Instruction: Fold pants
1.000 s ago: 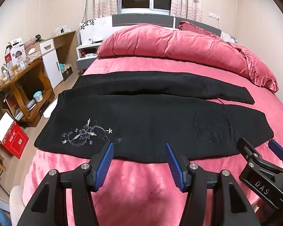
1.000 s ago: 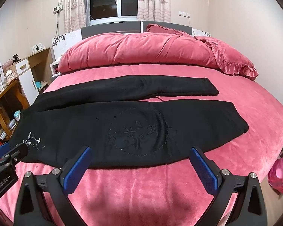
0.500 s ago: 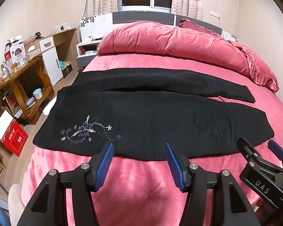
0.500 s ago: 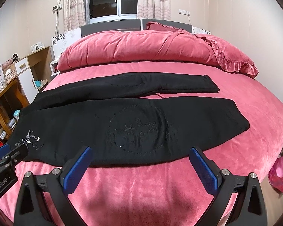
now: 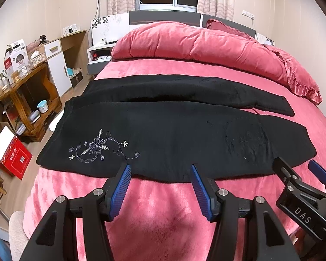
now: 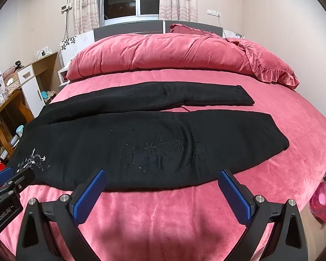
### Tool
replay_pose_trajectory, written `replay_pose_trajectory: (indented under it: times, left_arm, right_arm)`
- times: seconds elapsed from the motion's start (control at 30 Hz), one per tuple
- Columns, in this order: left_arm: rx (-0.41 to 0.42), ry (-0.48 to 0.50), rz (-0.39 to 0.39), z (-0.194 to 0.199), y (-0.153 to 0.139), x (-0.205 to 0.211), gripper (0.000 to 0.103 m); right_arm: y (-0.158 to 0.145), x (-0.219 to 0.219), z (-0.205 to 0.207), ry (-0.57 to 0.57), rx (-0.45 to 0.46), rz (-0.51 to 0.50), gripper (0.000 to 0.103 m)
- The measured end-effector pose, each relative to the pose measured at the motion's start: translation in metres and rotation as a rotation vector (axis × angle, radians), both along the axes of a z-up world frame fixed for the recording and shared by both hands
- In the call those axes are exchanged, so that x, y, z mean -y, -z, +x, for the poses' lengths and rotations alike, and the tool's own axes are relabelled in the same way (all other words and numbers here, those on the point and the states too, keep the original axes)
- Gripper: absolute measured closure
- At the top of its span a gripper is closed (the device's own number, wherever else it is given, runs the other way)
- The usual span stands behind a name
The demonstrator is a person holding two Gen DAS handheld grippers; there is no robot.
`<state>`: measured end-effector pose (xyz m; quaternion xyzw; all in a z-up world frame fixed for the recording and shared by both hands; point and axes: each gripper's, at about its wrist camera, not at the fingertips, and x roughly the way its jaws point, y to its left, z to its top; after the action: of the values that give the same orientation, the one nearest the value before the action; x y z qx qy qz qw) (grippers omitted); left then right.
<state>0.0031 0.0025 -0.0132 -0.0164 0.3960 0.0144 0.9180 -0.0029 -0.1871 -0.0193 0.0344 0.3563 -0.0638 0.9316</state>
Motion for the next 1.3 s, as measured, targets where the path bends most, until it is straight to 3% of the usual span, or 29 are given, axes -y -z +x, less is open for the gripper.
replay_pose_trajectory:
  times: [0.4, 0.47, 0.63, 0.7, 0.8, 0.97, 1.1, 1.17, 1.3]
  left_arm:
    - [-0.036, -0.007, -0.027, 0.004, 0.008, -0.005, 0.045]
    - [-0.071, -0.006, -0.064, 0.008, 0.012, -0.01, 0.045]
    - [-0.2, -0.007, -0.309, 0.018, 0.034, -0.036, 0.045]
    - [-0.235, -0.033, -0.352, 0.02, 0.042, -0.045, 0.045]
    - [-0.246, -0.087, -0.386, 0.022, 0.052, -0.062, 0.045]
    - [-0.186, -0.203, -0.456, 0.02, 0.065, -0.105, 0.046]
    - [-0.148, -0.322, -0.469, 0.018, 0.077, -0.145, 0.047]
    - [-0.142, -0.357, -0.493, 0.019, 0.085, -0.161, 0.047]
    - [-0.112, -0.42, -0.586, 0.018, 0.095, -0.187, 0.047]
  right_arm:
    - [0.002, 0.001, 0.001, -0.004, 0.001, 0.012, 0.0]
    - [0.003, 0.004, 0.001, -0.012, 0.006, 0.03, 0.0]
    - [0.004, 0.006, 0.007, -0.106, 0.031, 0.057, 0.0]
    - [0.007, 0.01, 0.009, -0.109, 0.012, 0.074, 0.0]
    - [0.014, 0.026, 0.016, -0.089, -0.042, 0.164, 0.0]
    - [0.031, 0.082, 0.021, 0.01, -0.073, 0.361, 0.001]
    - [0.045, 0.14, 0.018, 0.141, -0.063, 0.486, 0.018]
    - [0.056, 0.173, 0.014, 0.227, -0.062, 0.573, 0.018]
    - [0.077, 0.223, 0.008, 0.342, -0.044, 0.733, 0.03]
